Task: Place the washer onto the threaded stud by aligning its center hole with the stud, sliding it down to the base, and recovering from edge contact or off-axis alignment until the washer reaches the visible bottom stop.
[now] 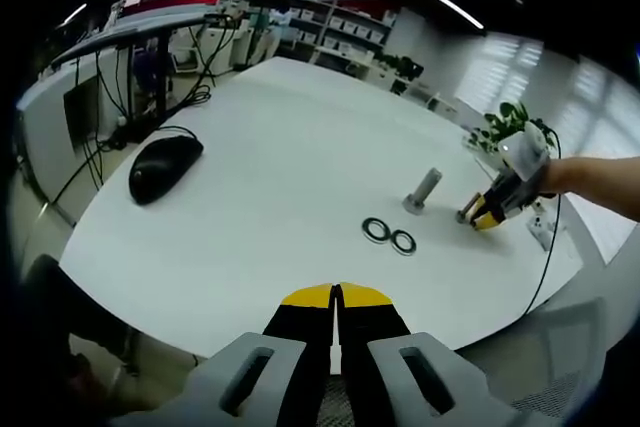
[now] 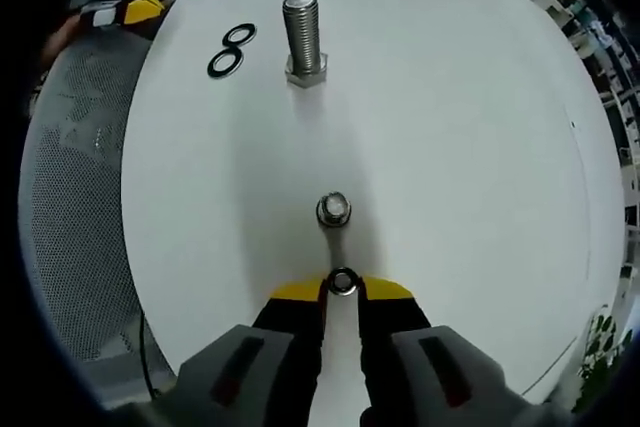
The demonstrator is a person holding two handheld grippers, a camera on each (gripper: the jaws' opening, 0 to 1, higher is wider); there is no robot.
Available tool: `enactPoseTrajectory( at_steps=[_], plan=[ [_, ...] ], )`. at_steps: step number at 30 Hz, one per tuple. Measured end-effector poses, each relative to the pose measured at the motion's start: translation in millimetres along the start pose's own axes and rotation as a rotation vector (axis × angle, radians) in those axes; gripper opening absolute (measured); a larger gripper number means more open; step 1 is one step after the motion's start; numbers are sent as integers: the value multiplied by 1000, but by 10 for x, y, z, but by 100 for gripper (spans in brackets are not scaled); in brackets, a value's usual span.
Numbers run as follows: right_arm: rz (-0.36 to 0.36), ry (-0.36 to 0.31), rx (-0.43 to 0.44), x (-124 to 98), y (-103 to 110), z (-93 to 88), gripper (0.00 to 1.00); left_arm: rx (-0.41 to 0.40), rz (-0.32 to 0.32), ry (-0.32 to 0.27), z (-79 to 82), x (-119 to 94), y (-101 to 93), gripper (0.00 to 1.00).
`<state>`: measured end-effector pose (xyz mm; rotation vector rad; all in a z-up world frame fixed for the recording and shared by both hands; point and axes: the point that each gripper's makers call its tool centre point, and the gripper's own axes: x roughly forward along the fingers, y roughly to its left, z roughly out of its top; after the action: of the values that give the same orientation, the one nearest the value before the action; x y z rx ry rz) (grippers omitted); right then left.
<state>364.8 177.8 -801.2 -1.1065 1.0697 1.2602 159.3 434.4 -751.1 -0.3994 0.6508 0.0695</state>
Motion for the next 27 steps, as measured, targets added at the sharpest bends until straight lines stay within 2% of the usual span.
enactPoseTrajectory(
  at_steps=[5, 9, 12, 18, 27],
  plan=[
    [31, -14, 36, -51, 54, -24, 14, -1, 0, -2, 2, -2, 0, 0],
    [33, -60, 60, -190, 40, 26, 14, 0, -2, -3, 3, -2, 0, 0],
    [33, -69, 62, -270, 43, 30, 14, -2, -2, -5, 3, 0, 4, 0],
    [29, -90, 27, -480, 39, 51, 14, -1, -3, -3, -1, -4, -2, 0],
    [22, -116, -46, -726, 86, 271, 14, 0, -8, -5, 4, -5, -12, 0]
  ],
)
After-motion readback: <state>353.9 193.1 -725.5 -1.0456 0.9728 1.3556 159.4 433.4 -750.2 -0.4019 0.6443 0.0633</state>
